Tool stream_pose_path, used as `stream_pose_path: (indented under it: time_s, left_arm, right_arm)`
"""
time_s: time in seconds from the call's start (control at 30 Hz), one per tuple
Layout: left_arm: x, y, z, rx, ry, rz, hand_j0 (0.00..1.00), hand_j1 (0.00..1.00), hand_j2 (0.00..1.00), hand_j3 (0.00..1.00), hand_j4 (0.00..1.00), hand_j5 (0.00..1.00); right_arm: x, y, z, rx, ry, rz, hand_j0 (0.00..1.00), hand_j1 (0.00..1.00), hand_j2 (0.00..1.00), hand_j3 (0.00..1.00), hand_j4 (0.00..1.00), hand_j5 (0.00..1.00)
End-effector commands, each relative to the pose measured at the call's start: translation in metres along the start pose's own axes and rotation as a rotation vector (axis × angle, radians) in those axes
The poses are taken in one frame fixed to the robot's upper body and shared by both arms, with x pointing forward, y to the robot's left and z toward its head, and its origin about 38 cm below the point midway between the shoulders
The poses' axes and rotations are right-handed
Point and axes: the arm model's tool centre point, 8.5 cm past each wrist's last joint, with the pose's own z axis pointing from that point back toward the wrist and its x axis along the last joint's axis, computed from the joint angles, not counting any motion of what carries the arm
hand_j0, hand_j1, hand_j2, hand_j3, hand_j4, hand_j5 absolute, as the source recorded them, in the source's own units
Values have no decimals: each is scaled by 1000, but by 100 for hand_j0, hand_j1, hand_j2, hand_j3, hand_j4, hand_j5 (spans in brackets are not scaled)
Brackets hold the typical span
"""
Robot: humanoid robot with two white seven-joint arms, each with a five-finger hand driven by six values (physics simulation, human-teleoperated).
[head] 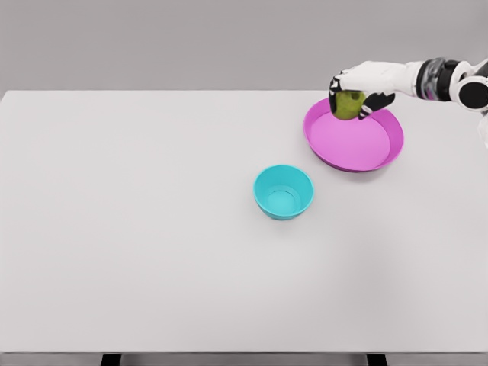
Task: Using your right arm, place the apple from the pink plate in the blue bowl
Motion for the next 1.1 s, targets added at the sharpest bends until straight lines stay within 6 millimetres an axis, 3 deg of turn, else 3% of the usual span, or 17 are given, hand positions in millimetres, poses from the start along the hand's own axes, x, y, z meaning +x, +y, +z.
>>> stream_pose_path:
  time_s: [0.0,0.37,0.8,1.07]
  left_arm:
    - [0,0,0,0,0,0,100,100,100,100,100,100]
    - [0,0,0,0,0,0,100,100,100,100,100,100]
    - [0,0,0,0,0,0,100,100,100,100,100,100]
    - [0,0,0,0,0,0,100,100,100,100,100,100]
  right_arm:
    - [12,-12,0,-27,-29,32,45,45,45,45,45,45]
    - [27,-10,6,-32,-66,88,45,45,45,45,45,45]
    - [75,-7,31,-48,-170,253,45,45,45,45,45,45]
    - [115,-7,39,-67,-258,344,43,43,43,43,43,43]
